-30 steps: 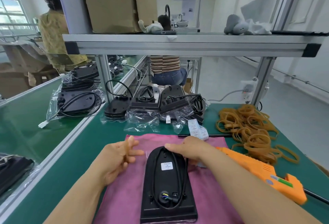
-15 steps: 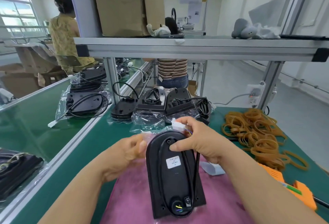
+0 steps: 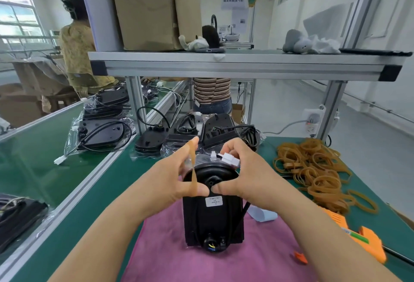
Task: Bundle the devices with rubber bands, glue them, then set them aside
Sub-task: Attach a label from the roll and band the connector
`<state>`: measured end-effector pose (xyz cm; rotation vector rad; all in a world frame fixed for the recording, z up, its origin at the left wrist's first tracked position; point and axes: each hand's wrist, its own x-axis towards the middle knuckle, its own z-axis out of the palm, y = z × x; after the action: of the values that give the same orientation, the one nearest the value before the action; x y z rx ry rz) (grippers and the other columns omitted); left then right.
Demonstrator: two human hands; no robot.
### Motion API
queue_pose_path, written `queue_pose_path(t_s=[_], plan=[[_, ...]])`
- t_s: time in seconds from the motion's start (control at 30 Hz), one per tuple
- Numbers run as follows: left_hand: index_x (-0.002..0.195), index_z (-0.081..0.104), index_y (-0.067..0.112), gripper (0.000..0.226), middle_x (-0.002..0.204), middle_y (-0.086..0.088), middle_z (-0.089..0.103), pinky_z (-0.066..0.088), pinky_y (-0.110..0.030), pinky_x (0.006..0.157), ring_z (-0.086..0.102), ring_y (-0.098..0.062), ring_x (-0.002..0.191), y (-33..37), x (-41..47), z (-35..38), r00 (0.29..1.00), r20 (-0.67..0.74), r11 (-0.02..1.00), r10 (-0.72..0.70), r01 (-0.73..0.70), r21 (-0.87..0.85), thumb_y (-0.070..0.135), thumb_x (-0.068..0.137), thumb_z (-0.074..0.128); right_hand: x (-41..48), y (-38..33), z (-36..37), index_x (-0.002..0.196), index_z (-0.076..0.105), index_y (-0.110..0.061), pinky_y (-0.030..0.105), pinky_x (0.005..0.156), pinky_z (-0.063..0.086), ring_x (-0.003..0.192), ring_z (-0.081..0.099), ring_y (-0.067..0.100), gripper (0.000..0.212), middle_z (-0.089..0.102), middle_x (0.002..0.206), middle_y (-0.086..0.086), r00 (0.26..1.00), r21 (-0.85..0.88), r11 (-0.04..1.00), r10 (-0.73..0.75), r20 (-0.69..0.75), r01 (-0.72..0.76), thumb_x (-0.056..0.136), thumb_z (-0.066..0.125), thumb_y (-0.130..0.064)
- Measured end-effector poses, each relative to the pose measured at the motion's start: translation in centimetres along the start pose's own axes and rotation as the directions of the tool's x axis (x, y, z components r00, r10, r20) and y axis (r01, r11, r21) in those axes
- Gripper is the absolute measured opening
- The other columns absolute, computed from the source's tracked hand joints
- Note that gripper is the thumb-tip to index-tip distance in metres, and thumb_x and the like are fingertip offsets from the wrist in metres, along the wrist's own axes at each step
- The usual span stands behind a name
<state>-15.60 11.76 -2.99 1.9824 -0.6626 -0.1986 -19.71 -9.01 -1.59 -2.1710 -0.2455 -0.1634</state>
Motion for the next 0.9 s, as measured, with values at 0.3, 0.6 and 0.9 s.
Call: queue_pose_path(t_s=[0.3, 0.6, 0.9], plan=[[0.15, 0.02, 0.053, 0.107, 0.137, 0.041, 0.044, 0.034, 0.001, 0.09, 0.044, 0.021, 0.12, 0.8, 0.6, 1.1, 0.996, -0.03, 0.98, 0.088, -0.082, 0.181, 0.039, 0.067, 0.087, -0.6, -0.8, -0.8, 0.127, 0.053, -0.034, 0.021, 0.089, 0.045, 0.103, 0.054, 0.002, 0.07, 0.055, 0.116, -0.018, 0.995, -0.31, 0.947, -0.101, -0.024, 0.088, 0.065, 0.086, -0.034], [0.144, 0.016, 0.063, 0.106, 0.14, 0.037, 0.044, 0.032, -0.012, 0.102, 0.045, 0.018, 0.123, 0.7, 1.3, 1.0, 0.997, -0.017, 0.974, 0.074, -0.068, 0.216, 0.04, 0.069, 0.086, -1.1, -0.1, -1.8, 0.099, 0.067, -0.023, 0.012, 0.075, 0.05, 0.085, 0.068, -0.001, 0.021, 0.074, 0.091, -0.015, 0.993, 0.122, 0.99, -0.054, -0.102, 0.066, 0.093, 0.06, -0.005], [0.138, 0.02, 0.071, 0.106, 0.136, 0.038, 0.047, 0.033, 0.005, 0.09, 0.044, 0.019, 0.122, 0.6, 0.8, 1.1, 0.988, -0.03, 0.963, 0.15, -0.139, 0.231, 0.028, 0.069, 0.087, -0.5, -1.2, -1.1, 0.08, 0.071, -0.032, 0.004, 0.07, 0.043, 0.077, 0.062, -0.007, 0.02, 0.068, 0.079, -0.024, 0.981, -0.017, 0.993, -0.118, -0.155, 0.117, 0.088, 0.066, -0.014]])
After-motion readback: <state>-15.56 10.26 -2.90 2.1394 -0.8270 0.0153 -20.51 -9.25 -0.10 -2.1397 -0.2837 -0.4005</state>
